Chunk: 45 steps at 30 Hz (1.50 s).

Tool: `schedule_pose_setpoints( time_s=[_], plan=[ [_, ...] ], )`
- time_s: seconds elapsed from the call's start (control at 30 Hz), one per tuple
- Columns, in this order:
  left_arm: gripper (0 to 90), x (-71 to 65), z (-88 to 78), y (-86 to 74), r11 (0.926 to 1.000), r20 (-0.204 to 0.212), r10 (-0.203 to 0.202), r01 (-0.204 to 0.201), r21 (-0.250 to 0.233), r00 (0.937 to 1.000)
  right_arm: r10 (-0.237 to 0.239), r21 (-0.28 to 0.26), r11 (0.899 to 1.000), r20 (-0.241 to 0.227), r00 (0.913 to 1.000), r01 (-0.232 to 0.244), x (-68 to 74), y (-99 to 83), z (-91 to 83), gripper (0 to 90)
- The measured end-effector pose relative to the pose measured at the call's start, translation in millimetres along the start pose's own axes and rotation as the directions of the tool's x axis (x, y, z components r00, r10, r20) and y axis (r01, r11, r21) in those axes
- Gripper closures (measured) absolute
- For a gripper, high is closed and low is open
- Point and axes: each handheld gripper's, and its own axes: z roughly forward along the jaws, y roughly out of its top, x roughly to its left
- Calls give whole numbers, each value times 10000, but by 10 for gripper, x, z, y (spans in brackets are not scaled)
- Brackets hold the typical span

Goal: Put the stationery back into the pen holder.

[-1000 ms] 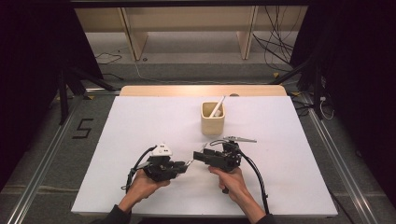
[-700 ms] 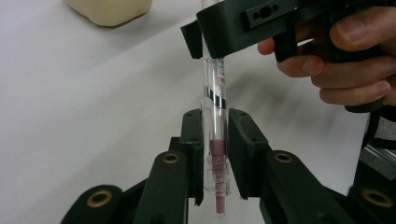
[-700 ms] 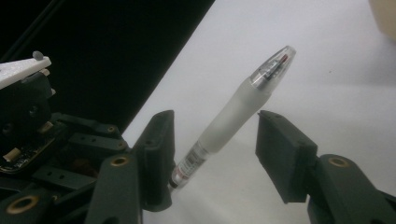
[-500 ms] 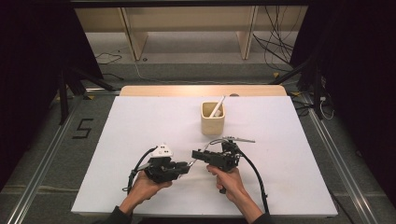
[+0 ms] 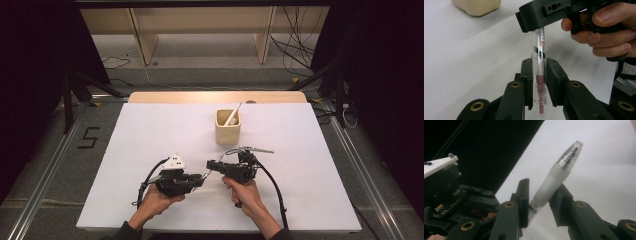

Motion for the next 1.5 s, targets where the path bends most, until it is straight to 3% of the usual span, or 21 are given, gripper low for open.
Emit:
schedule_pose_setpoints(
  time_s=[0.33, 0.4, 0.6, 0.87, 1.07, 1.17, 1.5],
  plan=[
    [730, -10, 39, -20, 9998, 4, 217, -217, -33, 9998, -217, -163, 9996, -534, 9983, 209, 62, 2, -22, 797],
    [615, -6, 37, -18, 9997, 4, 250, -250, -39, 9997, -435, -216, 9989, -398, 9983, 426, 81, 7, -36, 798],
    [424, 9, 7, -28, 9991, -167, 338, -342, -236, 9993, -903, -506, 9947, -77, 9959, 898, 103, 71, -118, 799],
    [335, 76, -97, -85, 9952, -461, 272, -314, -924, 9986, -1205, -957, 9877, 347, 9921, 1233, 107, 194, -271, 799],
    [240, 140, -153, -145, 9938, -793, 101, -187, -1094, 9968, -1360, -1400, 9797, 610, 9888, 1434, 114, 340, -402, 799],
    [223, 168, -185, -185, 9916, -1094, 199, -336, -1249, 9938, -1425, -1649, 9744, 735, 9871, 1530, 120, 421, -465, 799],
    [207, 276, -274, -284, 9887, -1496, -205, -22, -1499, 9885, -1516, -2193, 9599, 1188, 9813, 1748, 138, 696, -651, 799]
  ],
)
